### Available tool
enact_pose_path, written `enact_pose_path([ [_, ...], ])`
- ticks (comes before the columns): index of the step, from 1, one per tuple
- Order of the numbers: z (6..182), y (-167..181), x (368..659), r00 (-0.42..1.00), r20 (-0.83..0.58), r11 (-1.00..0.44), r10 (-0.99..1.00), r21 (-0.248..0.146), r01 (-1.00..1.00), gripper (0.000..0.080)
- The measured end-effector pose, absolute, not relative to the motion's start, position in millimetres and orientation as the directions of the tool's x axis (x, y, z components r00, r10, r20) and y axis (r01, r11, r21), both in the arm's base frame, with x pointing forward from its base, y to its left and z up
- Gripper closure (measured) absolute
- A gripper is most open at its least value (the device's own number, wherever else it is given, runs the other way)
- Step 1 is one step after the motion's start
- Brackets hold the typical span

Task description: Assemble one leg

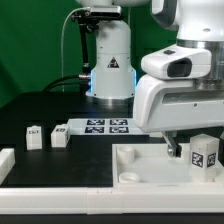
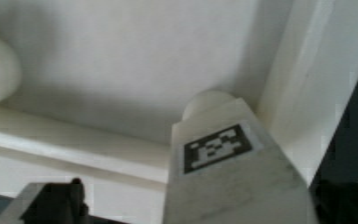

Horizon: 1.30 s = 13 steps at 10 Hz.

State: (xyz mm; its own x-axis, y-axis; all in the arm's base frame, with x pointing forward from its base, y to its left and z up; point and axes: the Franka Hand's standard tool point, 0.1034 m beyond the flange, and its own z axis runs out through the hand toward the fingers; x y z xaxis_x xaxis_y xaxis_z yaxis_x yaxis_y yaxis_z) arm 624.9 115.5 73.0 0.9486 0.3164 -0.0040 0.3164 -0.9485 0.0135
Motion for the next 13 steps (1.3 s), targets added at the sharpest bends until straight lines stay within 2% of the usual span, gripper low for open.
enact_pose_path([
  [3, 74.8, 125.1, 622.6, 0.886, -0.009, -0.886, 0.463, 0.014, 0.463, 0.015],
  [5, 74.4, 124.5, 622.5, 0.887, -0.01, -0.887, 0.462, 0.014, 0.462, 0.015],
  [6, 74.2, 124.1, 622.5, 0.887, -0.01, -0.887, 0.461, 0.014, 0.461, 0.024],
  [7, 73.9, 124.2, 622.4, 0.898, -0.01, -0.897, 0.441, 0.014, 0.441, 0.0423],
  [8, 73.8, 124.1, 622.4, 0.907, -0.01, -0.907, 0.422, 0.015, 0.422, 0.0423],
  [9, 73.8, 124.0, 622.5, 0.907, -0.01, -0.906, 0.422, 0.015, 0.422, 0.0508],
  [12, 74.3, 123.9, 623.8, 0.996, 0.001, -0.996, 0.087, 0.013, 0.087, 0.0508],
  [13, 74.4, 124.6, 623.6, 0.993, 0.004, -0.993, -0.117, 0.015, -0.117, 0.0508],
])
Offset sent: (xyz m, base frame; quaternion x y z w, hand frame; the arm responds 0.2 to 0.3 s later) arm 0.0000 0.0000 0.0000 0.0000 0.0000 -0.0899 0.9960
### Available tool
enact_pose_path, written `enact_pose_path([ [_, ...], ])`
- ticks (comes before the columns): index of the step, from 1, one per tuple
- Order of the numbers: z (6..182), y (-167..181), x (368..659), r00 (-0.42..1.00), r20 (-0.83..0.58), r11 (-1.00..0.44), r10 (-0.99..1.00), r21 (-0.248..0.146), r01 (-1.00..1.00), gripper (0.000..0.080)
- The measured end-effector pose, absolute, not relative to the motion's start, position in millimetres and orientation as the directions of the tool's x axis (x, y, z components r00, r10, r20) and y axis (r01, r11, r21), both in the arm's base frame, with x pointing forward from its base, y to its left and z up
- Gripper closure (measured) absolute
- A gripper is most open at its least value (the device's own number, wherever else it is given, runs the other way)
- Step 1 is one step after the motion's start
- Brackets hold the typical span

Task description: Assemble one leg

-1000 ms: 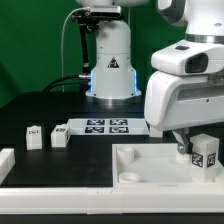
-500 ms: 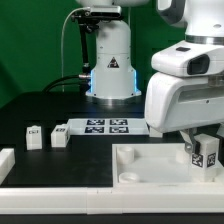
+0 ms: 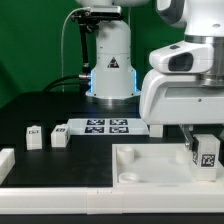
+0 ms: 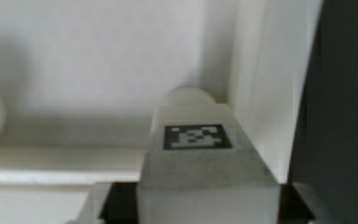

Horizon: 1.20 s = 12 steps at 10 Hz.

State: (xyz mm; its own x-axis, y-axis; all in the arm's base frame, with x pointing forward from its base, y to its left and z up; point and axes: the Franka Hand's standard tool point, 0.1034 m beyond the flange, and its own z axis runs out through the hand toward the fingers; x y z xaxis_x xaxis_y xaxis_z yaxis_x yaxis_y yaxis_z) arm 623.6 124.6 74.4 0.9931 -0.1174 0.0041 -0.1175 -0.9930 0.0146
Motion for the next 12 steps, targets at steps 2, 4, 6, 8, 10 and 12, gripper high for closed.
enact_pose_path([
  [2, 74.4, 125.8, 622.8, 0.911, 0.012, -0.91, -0.413, 0.024, -0.413, 0.0508],
  [4, 74.6, 126.2, 622.7, 0.798, 0.025, -0.798, -0.602, 0.029, -0.602, 0.0508],
  [6, 74.8, 125.6, 623.0, 0.67, 0.031, -0.67, -0.742, 0.023, -0.742, 0.0507],
  [8, 74.7, 125.5, 623.0, 0.688, 0.03, -0.687, -0.725, 0.023, -0.726, 0.0507],
  [10, 73.2, 126.7, 624.2, 0.734, 0.047, -0.735, -0.677, -0.003, -0.678, 0.0351],
  [12, 73.9, 128.8, 621.8, 0.883, 0.048, -0.884, -0.467, 0.004, -0.468, 0.0165],
])
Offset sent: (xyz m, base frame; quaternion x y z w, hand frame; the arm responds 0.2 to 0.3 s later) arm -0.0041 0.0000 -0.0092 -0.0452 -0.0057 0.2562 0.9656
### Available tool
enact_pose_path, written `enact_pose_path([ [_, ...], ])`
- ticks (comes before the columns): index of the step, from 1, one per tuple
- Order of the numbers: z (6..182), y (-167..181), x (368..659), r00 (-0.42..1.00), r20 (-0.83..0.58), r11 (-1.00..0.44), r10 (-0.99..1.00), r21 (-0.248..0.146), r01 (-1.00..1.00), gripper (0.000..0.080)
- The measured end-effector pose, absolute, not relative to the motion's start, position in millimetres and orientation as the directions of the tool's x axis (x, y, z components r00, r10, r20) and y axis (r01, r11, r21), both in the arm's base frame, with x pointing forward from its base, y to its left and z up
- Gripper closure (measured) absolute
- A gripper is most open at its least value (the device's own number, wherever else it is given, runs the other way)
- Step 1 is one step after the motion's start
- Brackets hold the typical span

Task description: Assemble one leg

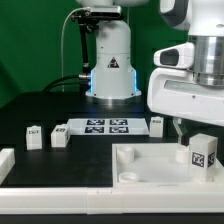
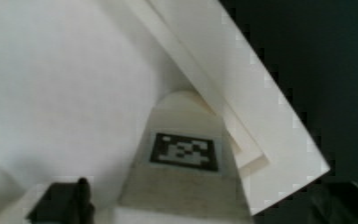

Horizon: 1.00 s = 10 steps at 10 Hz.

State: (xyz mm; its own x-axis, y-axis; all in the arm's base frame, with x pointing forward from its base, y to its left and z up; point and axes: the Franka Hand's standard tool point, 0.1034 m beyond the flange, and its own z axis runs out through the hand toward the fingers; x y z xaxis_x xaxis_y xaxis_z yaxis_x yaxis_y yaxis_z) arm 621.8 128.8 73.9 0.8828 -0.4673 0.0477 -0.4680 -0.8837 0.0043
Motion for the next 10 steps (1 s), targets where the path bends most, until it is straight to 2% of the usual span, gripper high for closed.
enact_pose_path([
  [2, 74.4, 130, 619, 0.974, 0.058, -0.976, -0.218, 0.007, -0.219, 0.0154],
  [3, 73.9, 129, 618, 0.998, 0.053, -0.999, -0.027, 0.015, -0.028, 0.0154],
  [6, 73.7, 121, 620, 0.904, 0.04, -0.905, 0.425, 0.03, 0.424, 0.0151],
  [8, 75.1, 120, 620, 0.802, 0.03, -0.802, 0.596, 0.047, 0.595, 0.0151],
  [10, 74.5, 119, 620, 0.791, 0.028, -0.791, 0.612, 0.048, 0.61, 0.0151],
])
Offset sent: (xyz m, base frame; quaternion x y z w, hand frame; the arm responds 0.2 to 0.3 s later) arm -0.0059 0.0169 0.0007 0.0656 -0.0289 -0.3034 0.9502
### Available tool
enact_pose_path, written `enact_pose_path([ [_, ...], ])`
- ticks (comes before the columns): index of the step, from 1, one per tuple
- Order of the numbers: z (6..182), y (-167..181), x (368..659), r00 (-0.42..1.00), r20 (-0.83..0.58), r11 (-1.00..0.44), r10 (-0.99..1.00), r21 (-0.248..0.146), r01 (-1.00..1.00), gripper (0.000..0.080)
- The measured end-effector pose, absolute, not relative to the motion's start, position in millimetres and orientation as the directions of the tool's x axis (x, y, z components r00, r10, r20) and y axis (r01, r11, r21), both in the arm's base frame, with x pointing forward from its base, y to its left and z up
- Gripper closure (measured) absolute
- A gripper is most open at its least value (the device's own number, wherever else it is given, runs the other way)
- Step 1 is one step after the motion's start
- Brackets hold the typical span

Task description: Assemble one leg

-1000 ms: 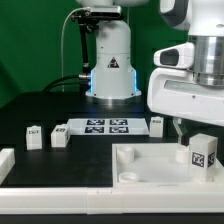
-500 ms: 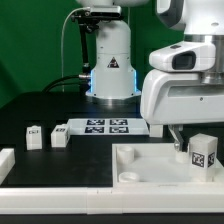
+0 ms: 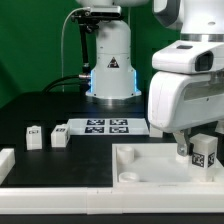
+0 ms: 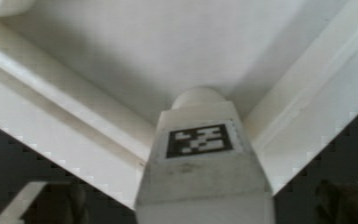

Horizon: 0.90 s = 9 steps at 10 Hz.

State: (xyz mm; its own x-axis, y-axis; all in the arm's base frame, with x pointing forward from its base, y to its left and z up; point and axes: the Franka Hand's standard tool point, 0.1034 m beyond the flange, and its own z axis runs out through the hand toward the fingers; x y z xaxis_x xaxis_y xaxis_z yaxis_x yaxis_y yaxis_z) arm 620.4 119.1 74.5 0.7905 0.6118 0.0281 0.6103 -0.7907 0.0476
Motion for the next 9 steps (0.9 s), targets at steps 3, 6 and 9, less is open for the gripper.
enact_pose_path([
  [3, 74.3, 119.0, 620.3, 0.803, 0.029, -0.803, 0.595, 0.046, 0.594, 0.0395],
  [6, 74.0, 118.9, 620.2, 0.848, 0.033, -0.848, 0.529, 0.042, 0.528, 0.0509],
  [9, 75.0, 124.2, 621.0, 0.992, 0.058, -0.994, 0.109, 0.025, 0.107, 0.0509],
])
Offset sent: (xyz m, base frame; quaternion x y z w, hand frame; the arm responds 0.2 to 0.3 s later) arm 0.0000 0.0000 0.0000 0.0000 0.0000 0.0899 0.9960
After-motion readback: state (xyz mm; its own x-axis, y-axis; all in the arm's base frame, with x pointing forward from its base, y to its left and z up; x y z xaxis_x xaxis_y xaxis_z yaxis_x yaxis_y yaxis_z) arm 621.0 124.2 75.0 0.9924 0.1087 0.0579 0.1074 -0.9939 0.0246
